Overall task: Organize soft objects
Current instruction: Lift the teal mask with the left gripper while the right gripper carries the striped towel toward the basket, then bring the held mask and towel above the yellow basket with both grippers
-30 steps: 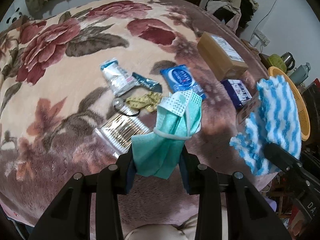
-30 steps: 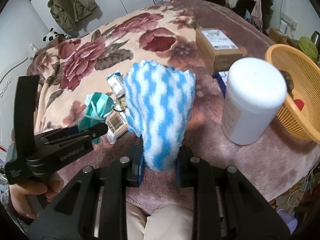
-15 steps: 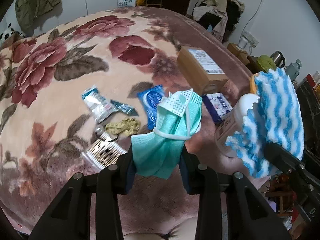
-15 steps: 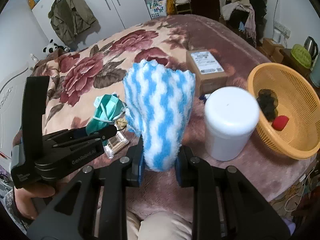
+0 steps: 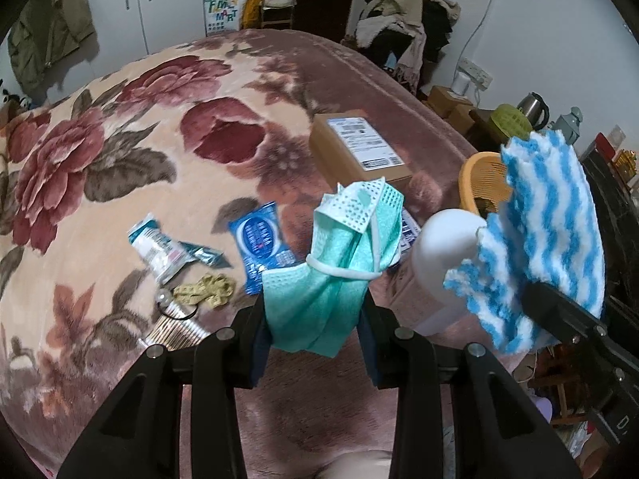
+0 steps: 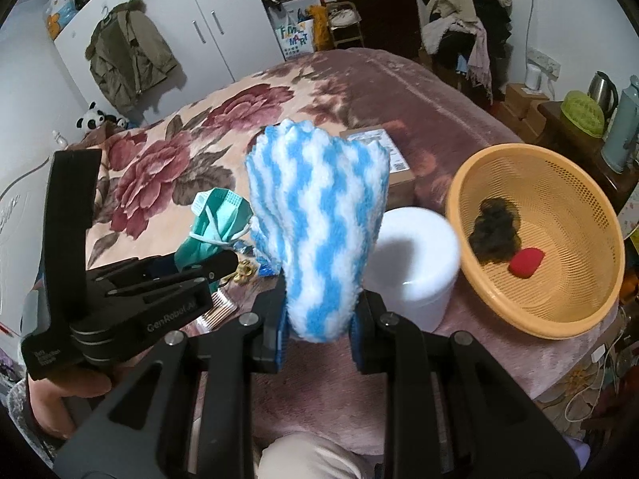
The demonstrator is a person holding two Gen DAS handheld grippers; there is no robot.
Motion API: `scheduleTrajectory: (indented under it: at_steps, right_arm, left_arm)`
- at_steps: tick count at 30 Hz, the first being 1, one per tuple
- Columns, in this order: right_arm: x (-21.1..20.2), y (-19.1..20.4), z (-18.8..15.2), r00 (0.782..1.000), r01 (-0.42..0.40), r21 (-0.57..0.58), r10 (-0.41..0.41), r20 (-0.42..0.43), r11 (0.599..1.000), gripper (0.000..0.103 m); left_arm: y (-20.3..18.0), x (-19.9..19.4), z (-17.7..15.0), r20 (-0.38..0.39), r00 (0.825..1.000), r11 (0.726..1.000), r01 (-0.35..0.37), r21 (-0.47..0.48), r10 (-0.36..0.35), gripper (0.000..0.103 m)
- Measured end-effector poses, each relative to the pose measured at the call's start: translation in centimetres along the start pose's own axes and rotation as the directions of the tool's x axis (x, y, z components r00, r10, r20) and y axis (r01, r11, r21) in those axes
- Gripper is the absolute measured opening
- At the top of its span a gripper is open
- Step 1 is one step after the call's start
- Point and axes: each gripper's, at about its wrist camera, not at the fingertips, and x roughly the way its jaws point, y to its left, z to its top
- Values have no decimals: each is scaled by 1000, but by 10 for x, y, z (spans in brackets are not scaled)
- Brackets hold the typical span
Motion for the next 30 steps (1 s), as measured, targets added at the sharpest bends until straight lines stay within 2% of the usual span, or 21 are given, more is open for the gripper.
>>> scheduleTrajectory:
  at_steps: [13,30]
  right_arm:
    - [-19,-41,13,998,34,53,-36,46,998,24]
    - [-34,-80,17,995,61,101,-69,75,993,24]
  left_arm:
    - [-49,8,22,2,999,998,32,63,-32,38]
    - [-97,15,34,0,998,990,58,125,-58,38]
